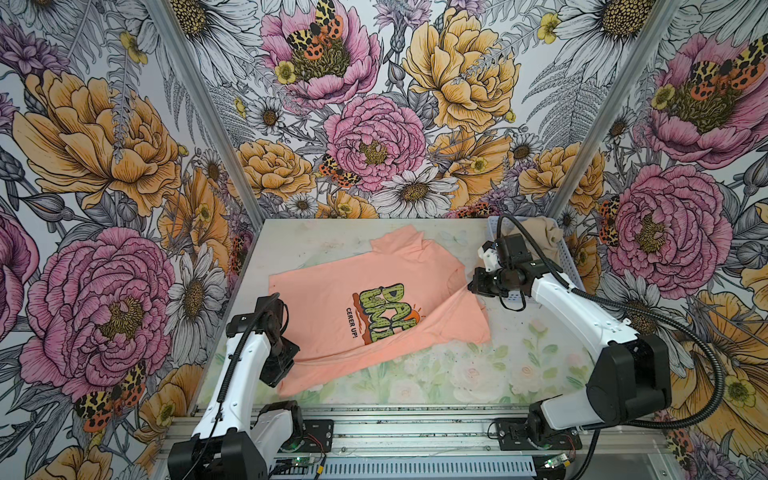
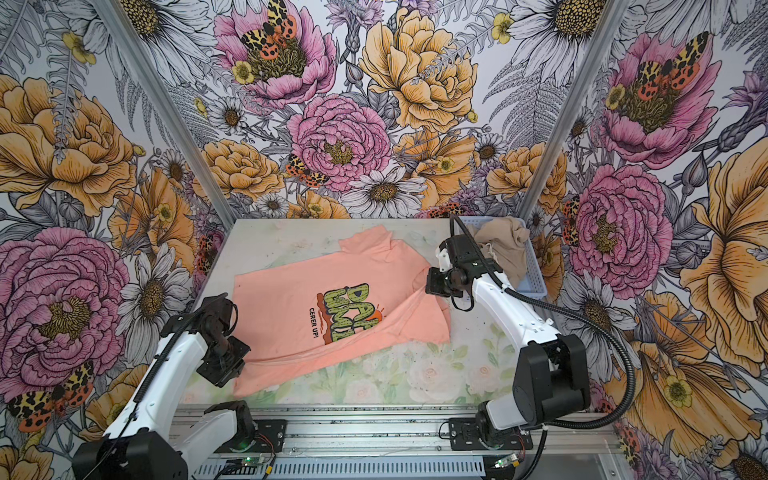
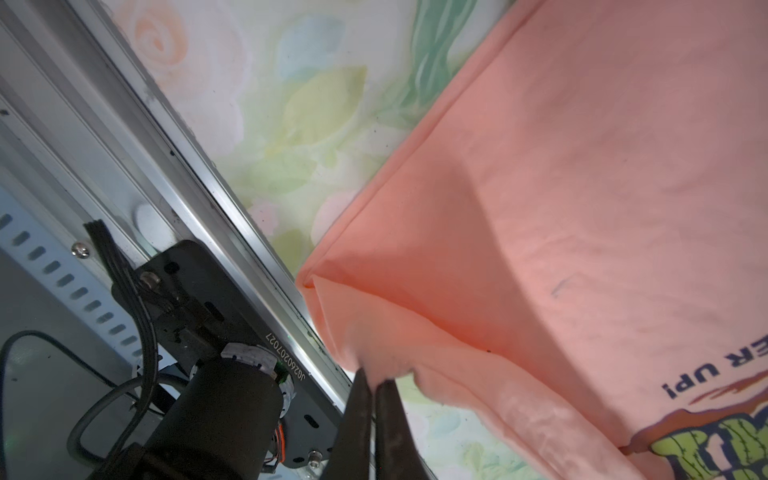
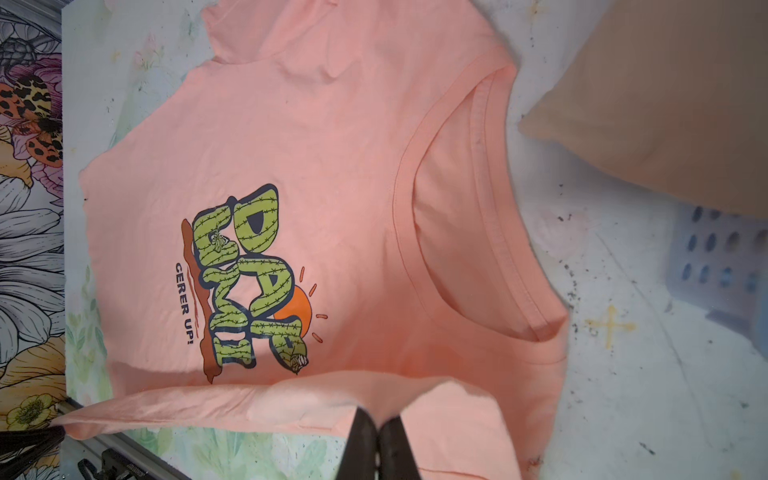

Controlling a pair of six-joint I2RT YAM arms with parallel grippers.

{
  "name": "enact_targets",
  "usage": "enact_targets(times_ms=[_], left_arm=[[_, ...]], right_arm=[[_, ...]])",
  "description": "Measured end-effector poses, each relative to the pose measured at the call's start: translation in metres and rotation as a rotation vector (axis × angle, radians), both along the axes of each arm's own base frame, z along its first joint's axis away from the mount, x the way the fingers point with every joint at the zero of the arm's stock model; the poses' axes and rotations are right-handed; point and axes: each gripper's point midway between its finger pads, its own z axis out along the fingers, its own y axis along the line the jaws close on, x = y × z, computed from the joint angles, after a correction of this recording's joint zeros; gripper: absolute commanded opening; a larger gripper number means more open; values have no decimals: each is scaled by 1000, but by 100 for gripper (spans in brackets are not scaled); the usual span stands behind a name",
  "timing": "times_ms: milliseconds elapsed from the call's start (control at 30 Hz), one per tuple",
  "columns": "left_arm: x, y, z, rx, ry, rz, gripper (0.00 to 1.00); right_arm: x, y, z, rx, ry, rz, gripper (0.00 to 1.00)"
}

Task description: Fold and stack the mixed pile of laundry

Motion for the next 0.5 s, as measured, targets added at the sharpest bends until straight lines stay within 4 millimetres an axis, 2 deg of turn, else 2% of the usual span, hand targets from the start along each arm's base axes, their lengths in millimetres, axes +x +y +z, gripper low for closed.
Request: enact_targets(times_ms=[233,500], left_arm=[[16,7,0,29,-59,10,0],[26,11,-11,42,-84,32,0]], right_arm=[[16,9,-24,-18,38,30,0],[31,14,-18,-34,-4,33,0]])
